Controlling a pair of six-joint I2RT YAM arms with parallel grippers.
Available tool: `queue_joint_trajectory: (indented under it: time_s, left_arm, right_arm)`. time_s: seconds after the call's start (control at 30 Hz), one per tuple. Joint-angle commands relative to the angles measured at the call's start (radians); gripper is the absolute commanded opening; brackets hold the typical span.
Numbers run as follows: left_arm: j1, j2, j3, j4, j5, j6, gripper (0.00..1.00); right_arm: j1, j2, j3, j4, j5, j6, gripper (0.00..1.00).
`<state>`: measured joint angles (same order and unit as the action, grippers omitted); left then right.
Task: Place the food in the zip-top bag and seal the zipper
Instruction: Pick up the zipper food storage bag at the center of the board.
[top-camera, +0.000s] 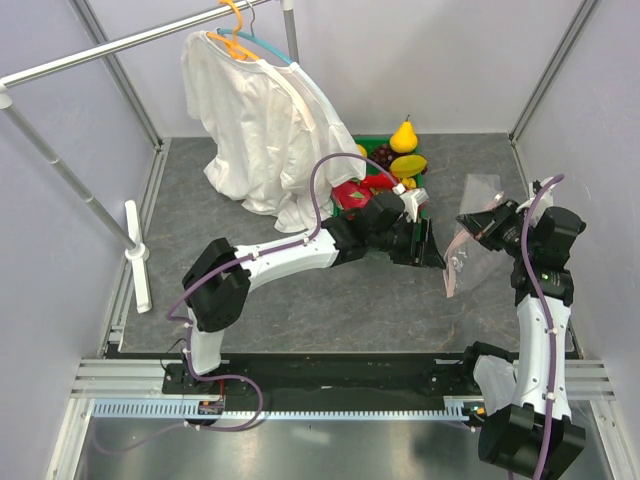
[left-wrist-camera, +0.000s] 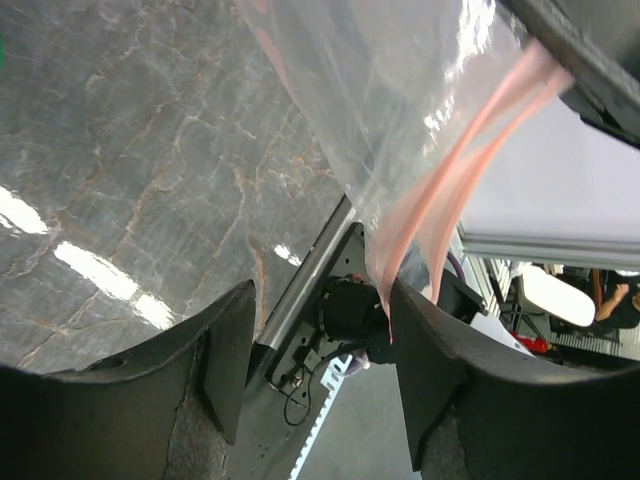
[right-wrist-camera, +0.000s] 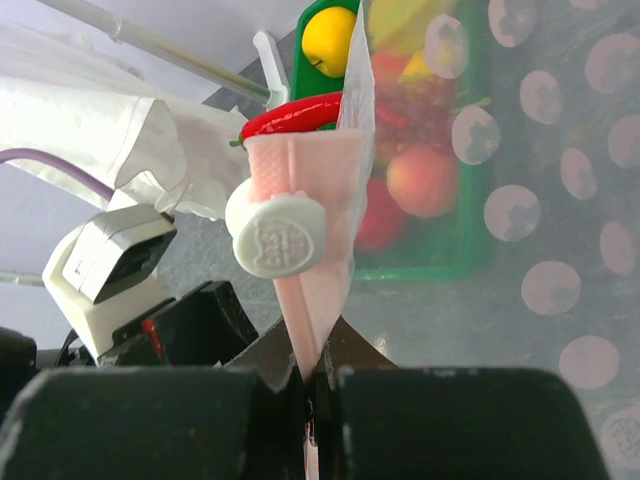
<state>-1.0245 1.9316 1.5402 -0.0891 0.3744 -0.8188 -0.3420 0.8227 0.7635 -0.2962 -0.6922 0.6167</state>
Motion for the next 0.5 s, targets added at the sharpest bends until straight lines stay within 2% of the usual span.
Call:
queue_joint_trajectory:
  time_s: [0.0, 0.3, 0.47]
  left_arm:
    - [0.006, 0.015, 0.075, -0.011, -0.057, 0.020, 0.62]
    - [0.007, 0.033, 0.153, -0.069, -0.104, 0.089, 0.60]
    - [-0.002, 0.059, 0.202, -0.054, -0.088, 0.133, 0.52]
  right_arm:
    - [0.006, -0.007, 0.005, -0.007, -0.047, -0.003, 0.00]
    - [0.040, 0.001, 0.003, -0.052, -0.029, 0.005, 0.00]
    - [0.083, 0.015, -0.003, -0.037, 0.014, 0.046, 0.00]
